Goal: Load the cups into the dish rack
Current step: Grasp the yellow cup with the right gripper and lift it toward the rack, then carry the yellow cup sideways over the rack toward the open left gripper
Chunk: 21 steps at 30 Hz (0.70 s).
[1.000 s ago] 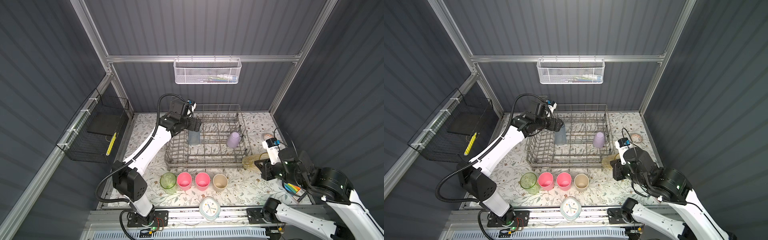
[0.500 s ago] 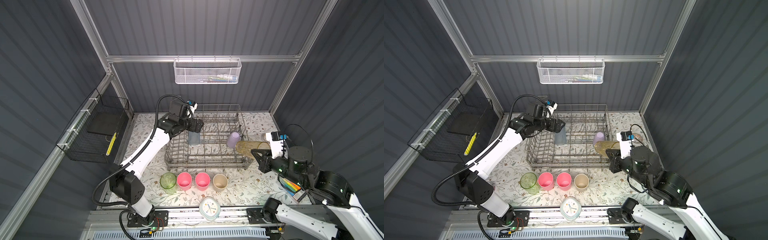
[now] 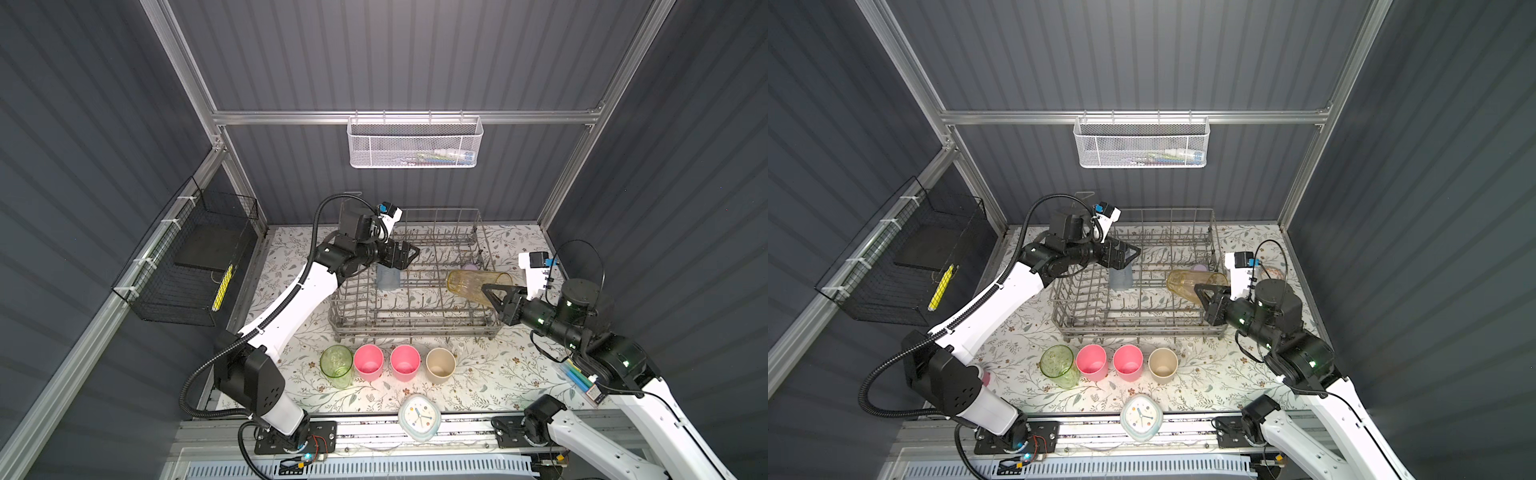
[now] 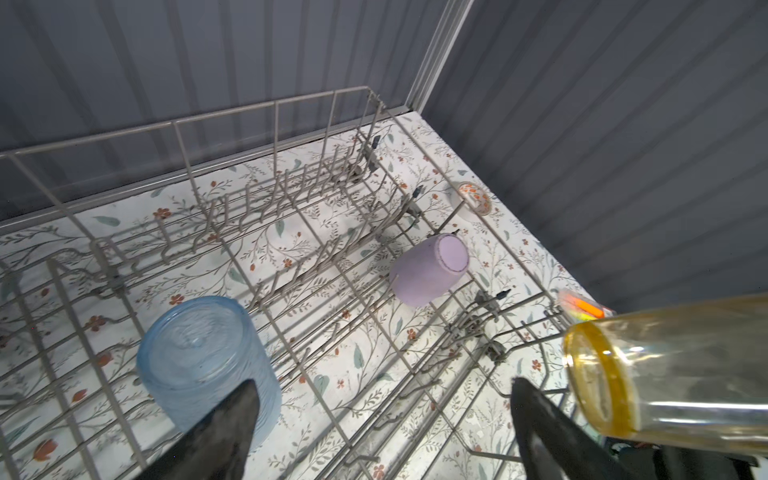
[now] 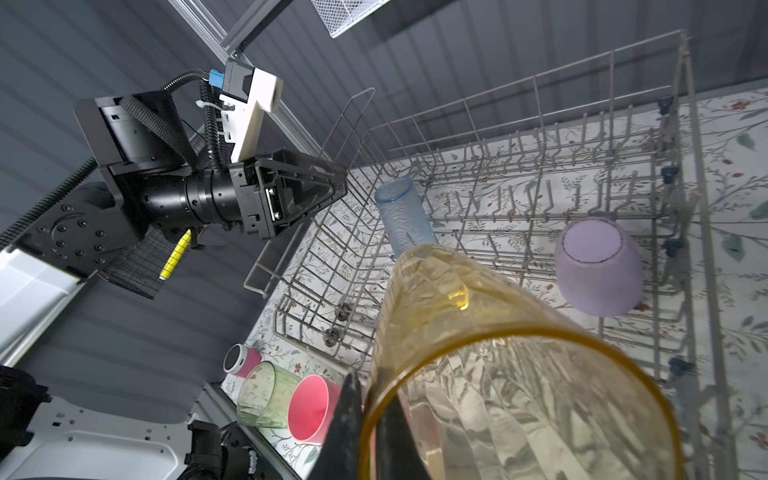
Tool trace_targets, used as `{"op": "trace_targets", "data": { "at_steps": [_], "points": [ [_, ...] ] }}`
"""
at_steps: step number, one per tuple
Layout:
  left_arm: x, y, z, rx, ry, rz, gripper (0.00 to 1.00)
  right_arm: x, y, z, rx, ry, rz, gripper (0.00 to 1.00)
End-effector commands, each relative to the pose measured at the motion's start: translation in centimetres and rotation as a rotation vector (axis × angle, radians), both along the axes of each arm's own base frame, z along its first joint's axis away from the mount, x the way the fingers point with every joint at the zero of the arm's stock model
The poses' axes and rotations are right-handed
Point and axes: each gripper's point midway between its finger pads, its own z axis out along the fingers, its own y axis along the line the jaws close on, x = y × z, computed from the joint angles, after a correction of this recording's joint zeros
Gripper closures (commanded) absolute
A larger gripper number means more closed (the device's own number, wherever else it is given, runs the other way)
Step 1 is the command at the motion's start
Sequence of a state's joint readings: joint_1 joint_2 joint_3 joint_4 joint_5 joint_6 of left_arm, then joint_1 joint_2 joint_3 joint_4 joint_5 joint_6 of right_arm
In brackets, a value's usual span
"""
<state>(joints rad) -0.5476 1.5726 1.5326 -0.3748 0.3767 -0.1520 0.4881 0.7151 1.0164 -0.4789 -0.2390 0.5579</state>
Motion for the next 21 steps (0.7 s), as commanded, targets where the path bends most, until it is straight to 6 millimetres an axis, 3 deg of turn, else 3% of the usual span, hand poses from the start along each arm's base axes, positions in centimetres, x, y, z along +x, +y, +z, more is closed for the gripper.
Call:
{"op": "trace_targets", "data": {
  "at_steps": [1, 12, 14, 21],
  "points": [
    [-1.9, -1.1, 2.9, -0.104, -0.032, -0.101, 0.04, -0.7, 1.6, 3.9, 0.132, -0.103, 0.116, 1.00],
    [-4.6, -2.1, 5.3, -0.276, -0.062, -0.282, 0.01, 0.9, 1.6, 3.9, 0.315, -0.075, 0.202, 1.00],
    [-4.8, -1.9, 4.6, -0.298, -0.036, -0.300, 0.01, 1.2, 1.6, 3.8, 0.350, -0.062, 0.217, 1.00],
    [-5.1, -1.4, 4.8, -0.405, 0.000, -0.367, 0.00, 2.0, 1.3, 3.9, 0.448, -0.042, 0.265, 1.00]
  ]
}}
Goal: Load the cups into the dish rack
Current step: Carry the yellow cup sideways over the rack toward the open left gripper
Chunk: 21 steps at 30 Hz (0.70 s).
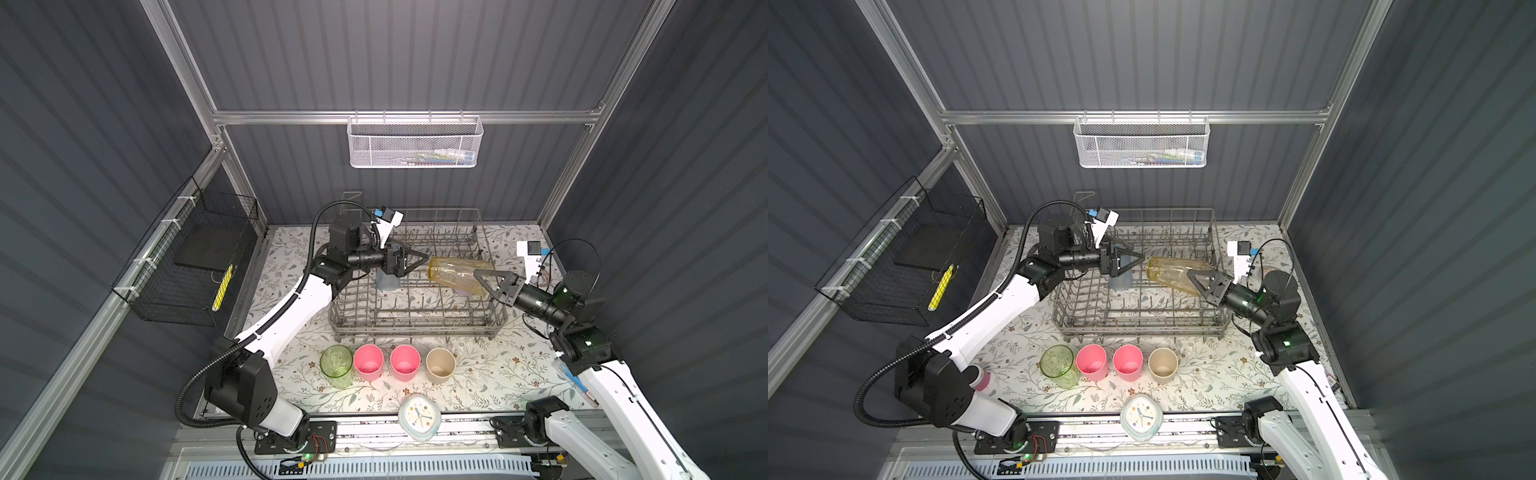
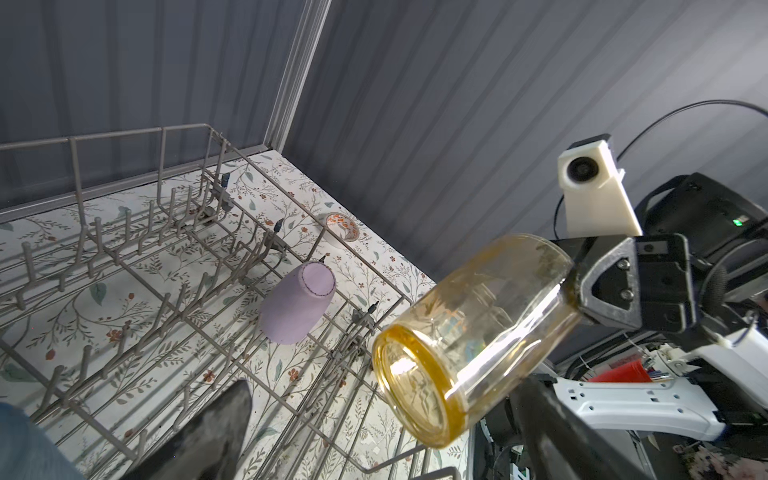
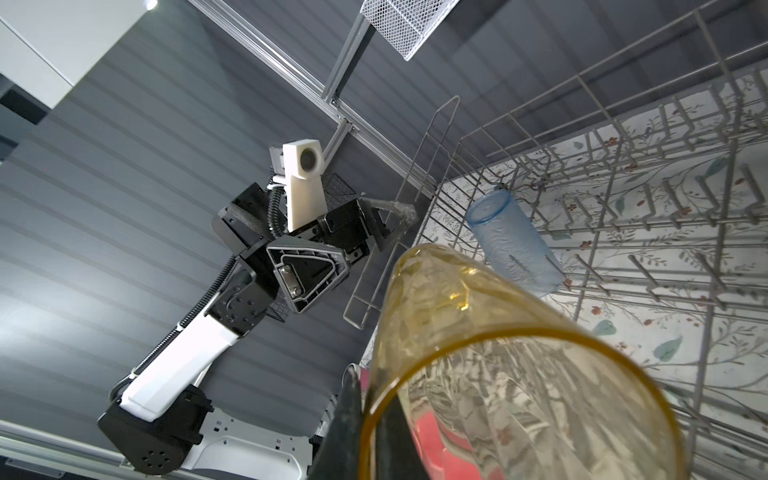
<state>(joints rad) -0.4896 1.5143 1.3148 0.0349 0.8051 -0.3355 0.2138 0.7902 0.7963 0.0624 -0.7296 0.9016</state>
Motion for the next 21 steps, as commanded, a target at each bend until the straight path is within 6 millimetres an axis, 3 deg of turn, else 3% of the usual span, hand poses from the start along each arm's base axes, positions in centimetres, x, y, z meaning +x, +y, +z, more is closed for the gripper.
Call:
{"op": "trace_targets", "data": {
  "at_steps": [1, 21],
  "points": [
    [-1.2, 0.1, 2.4, -0.094, -0.026, -0.078, 0.00, -1.1, 0.4, 3.4, 0.096, -0.105, 0.085, 1.00],
    [-4.0, -0.4, 2.9, -0.165, -0.015, -0.275, 0.00, 0.2, 1.5, 4.0, 0.200, -0.086, 0.197, 1.00]
  ]
}}
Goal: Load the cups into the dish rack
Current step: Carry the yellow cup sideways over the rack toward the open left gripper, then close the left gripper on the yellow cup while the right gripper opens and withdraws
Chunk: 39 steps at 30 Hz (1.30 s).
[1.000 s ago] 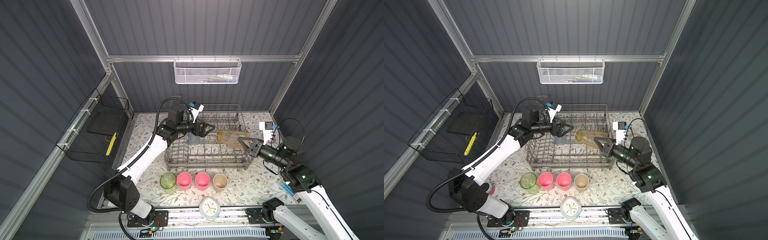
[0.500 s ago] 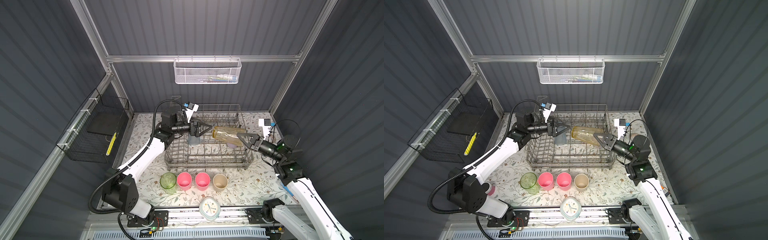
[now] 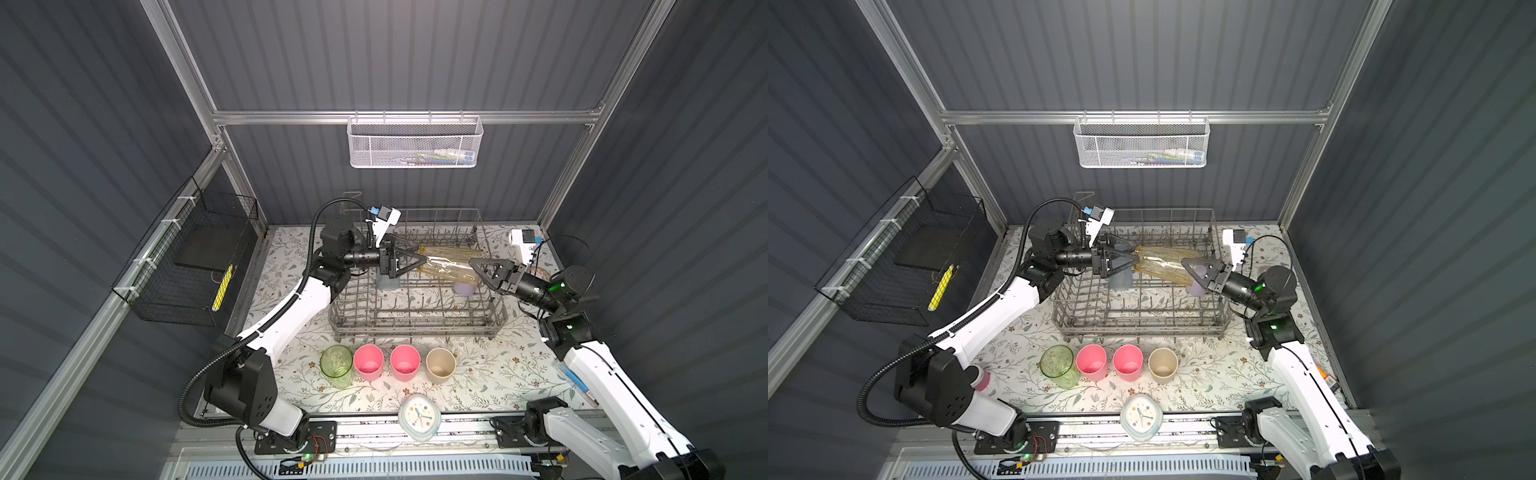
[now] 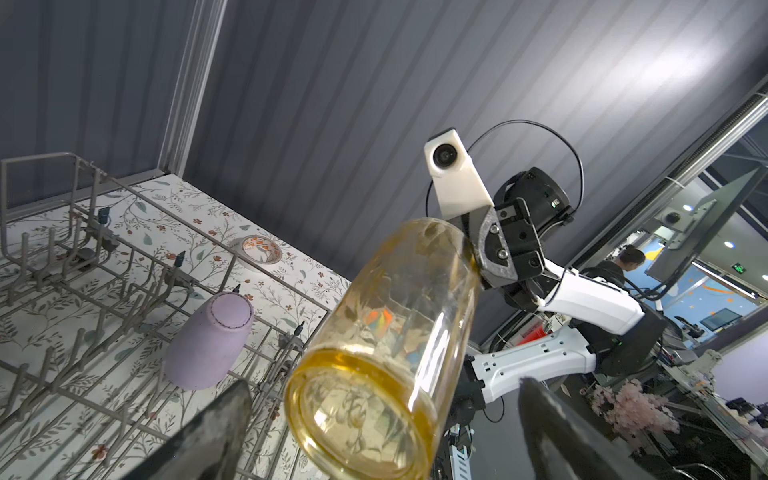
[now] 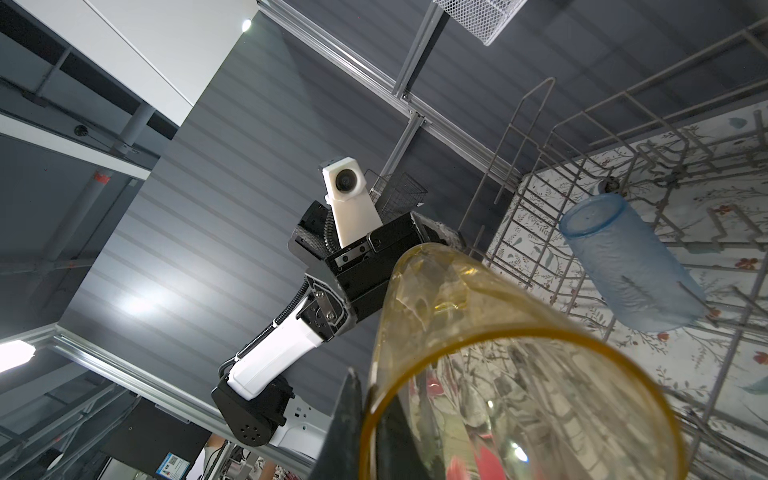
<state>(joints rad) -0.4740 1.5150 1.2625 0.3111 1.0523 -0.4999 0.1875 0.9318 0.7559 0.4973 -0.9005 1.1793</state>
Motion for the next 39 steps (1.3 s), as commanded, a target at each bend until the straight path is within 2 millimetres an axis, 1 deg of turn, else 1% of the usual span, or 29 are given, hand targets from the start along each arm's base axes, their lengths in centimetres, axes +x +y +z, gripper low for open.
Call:
{"op": "trace_targets", "data": {
  "at_steps": [1, 8, 12, 15, 19, 25, 37, 39],
  "points": [
    [-0.8, -0.2, -0.1, -0.014, 0.001, -0.063, 0.00, -0.7, 0.1, 1.5, 0.033, -0.072, 0.031, 1.00],
    [-1.4, -0.8, -0.2, -0.018, 0.004, -0.100, 0.00, -0.1, 0.4, 1.6, 0.056, -0.066, 0.050, 1.00],
    [-1.3, -1.2, -0.3, -0.021, 0.009, -0.105, 0.01, 0.2, 0.8, 1.6, 0.066, -0.068, 0.074, 1.00],
    [-1.2, -1.2, -0.4, -0.023, 0.014, -0.109, 0.01, 0.4, 1.3, 1.3, 0.069, -0.057, 0.092, 1.00],
    [-1.3, -1.2, -0.3, -0.024, 0.013, -0.112, 0.04, 0.5, 1.7, 0.9, 0.068, -0.048, 0.103, 1.00],
    [-1.6, -1.3, -0.4, -0.024, 0.011, -0.123, 0.12, 0.7, 2.0, 0.8, 0.070, -0.043, 0.107, 1.00],
    [-1.5, -1.6, -0.9, -0.017, 0.021, -0.130, 0.16, 1.1, 2.2, 0.7, 0.071, -0.040, 0.109, 1.00],
    [-1.5, -1.5, -1.0, -0.016, 0.023, -0.130, 0.18, 1.2, 2.2, 0.6, 0.071, -0.038, 0.110, 1.00]
  ]
}}
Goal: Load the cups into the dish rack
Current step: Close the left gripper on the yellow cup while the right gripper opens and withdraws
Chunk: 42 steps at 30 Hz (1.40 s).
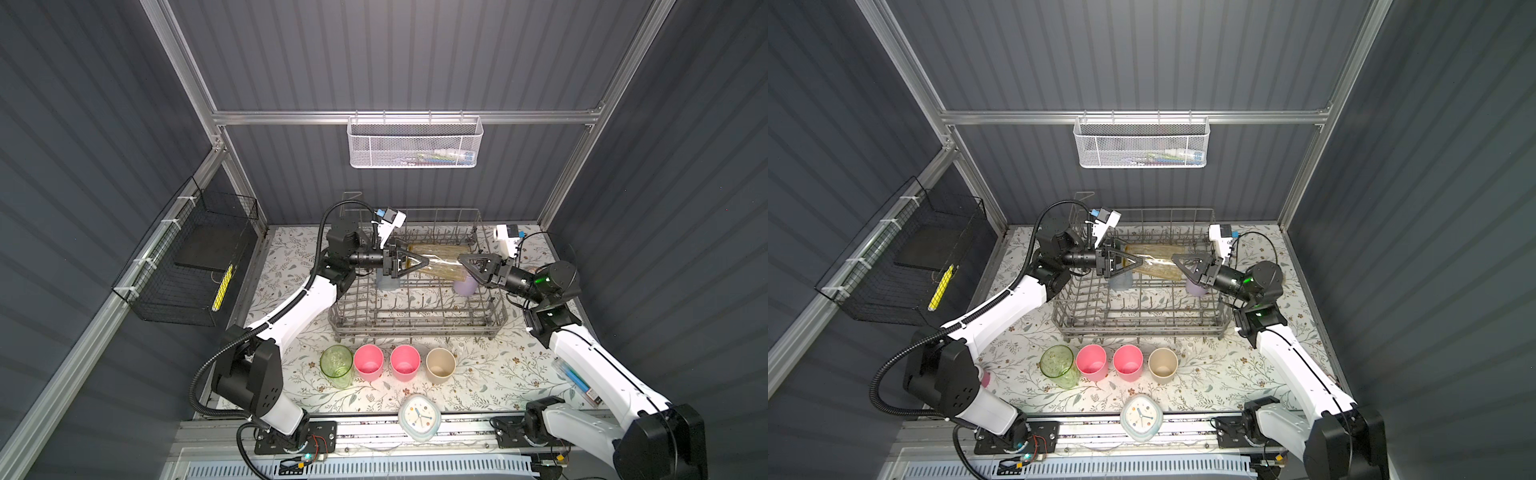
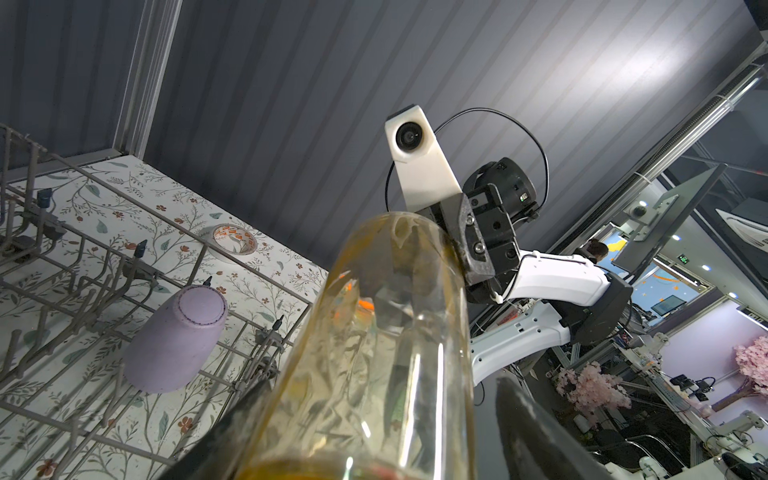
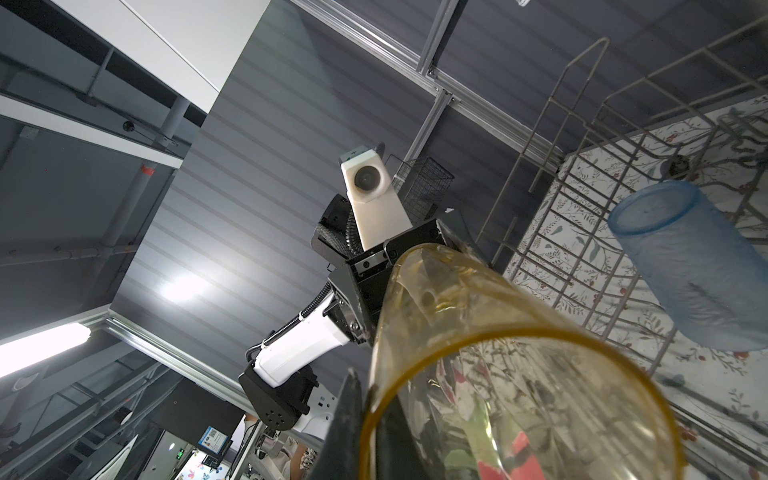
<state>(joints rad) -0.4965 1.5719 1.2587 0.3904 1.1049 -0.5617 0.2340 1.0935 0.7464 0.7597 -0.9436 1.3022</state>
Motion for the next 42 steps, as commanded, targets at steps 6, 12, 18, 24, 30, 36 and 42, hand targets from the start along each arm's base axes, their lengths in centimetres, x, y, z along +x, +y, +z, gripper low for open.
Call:
{"op": "trace_targets", "data": {
  "at_steps": [6, 12, 18, 24, 30, 36, 42],
  "points": [
    [-1.2, -0.3, 0.1, -0.011, -0.023, -0.061, 0.26, 0.0, 0.1, 1.1, 0.018, -0.047, 0.001, 1.00],
    [-1.4, -0.3, 0.2, -0.016, -0.027, -0.068, 0.42, 0.0, 0.1, 1.2, 0.019, -0.051, 0.003, 1.00],
    [-1.5, -0.2, 0.4, -0.024, -0.030, -0.068, 0.52, -0.1, 0.2, 1.2, 0.018, -0.049, 0.009, 0.96],
    [-1.7, -0.1, 0.9, -0.043, -0.036, -0.073, 0.65, 0.5, 0.4, 0.5, 0.016, -0.031, 0.024, 0.82],
    [-1.8, 0.0, 1.2, -0.050, -0.044, -0.061, 0.70, 0.1, 0.4, 0.9, 0.014, -0.045, 0.037, 0.72],
    [-1.9, 0.3, 1.9, -0.057, -0.065, -0.039, 0.71, -0.6, -0.3, 1.4, -0.007, -0.066, 0.024, 0.68],
    [-1.9, 0.7, 2.5, -0.056, -0.079, -0.022, 0.73, -1.2, -2.2, 1.5, -0.053, -0.087, -0.041, 0.64]
  ]
}}
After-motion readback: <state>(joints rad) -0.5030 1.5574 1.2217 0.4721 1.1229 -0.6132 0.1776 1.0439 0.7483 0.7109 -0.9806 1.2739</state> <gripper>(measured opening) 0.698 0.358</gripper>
